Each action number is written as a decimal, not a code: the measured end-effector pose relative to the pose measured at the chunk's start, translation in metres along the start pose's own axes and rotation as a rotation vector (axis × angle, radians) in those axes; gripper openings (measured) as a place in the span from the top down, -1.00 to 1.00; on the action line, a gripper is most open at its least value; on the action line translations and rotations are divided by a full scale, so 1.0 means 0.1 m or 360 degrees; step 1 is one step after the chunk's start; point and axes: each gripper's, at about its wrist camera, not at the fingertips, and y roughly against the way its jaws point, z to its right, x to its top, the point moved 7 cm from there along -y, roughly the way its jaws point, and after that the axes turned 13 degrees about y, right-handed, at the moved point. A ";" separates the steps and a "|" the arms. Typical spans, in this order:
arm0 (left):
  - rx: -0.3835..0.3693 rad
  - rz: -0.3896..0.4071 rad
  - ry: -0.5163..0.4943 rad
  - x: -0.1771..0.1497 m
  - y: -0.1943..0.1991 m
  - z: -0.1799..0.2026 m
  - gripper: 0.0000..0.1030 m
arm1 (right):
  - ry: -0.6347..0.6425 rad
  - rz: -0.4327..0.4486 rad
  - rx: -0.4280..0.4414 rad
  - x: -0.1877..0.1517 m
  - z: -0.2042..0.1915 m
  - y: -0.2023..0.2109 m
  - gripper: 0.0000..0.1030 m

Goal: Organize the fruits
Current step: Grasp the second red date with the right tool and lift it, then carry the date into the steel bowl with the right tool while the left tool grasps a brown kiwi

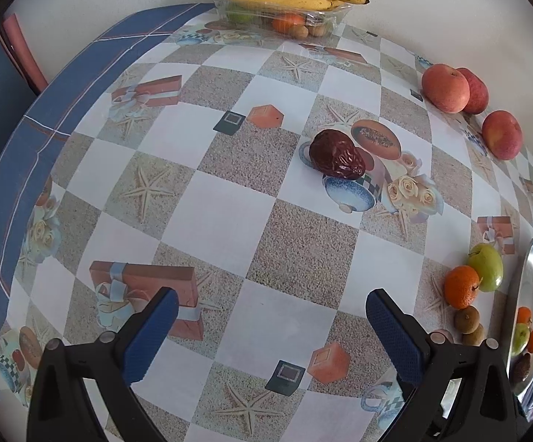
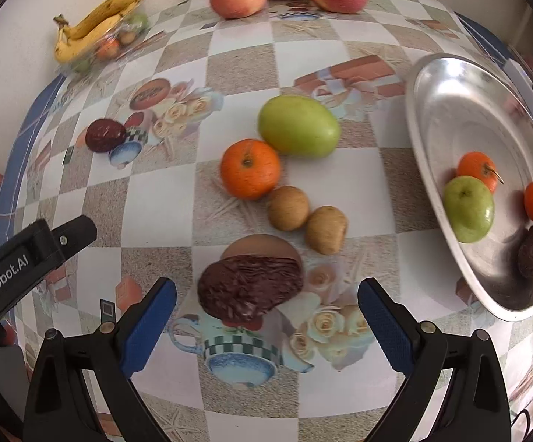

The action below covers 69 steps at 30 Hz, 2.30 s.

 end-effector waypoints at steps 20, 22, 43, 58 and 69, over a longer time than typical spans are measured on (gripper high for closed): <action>0.0011 0.0013 -0.0060 0.01 -0.03 0.06 -1.00 | 0.0163 -0.0001 -0.0078 0.03 -0.12 -0.02 -0.27; 0.0014 0.0013 -0.0070 0.00 -0.03 0.07 -1.00 | 0.0143 -0.0008 -0.0036 0.02 -0.11 -0.02 -0.14; -0.0339 -0.0028 -0.0258 -0.40 0.11 0.90 -1.00 | -0.0098 0.0249 -0.0034 0.02 0.89 0.66 -0.14; -0.0435 -0.0194 -0.0382 -0.91 -0.03 1.56 0.07 | -0.0236 0.0271 -0.0063 -0.20 1.51 0.72 -0.14; -0.0491 -0.0242 -0.0418 -1.02 -0.04 1.72 0.53 | -0.0279 0.0292 -0.0023 -0.25 1.64 0.75 -0.14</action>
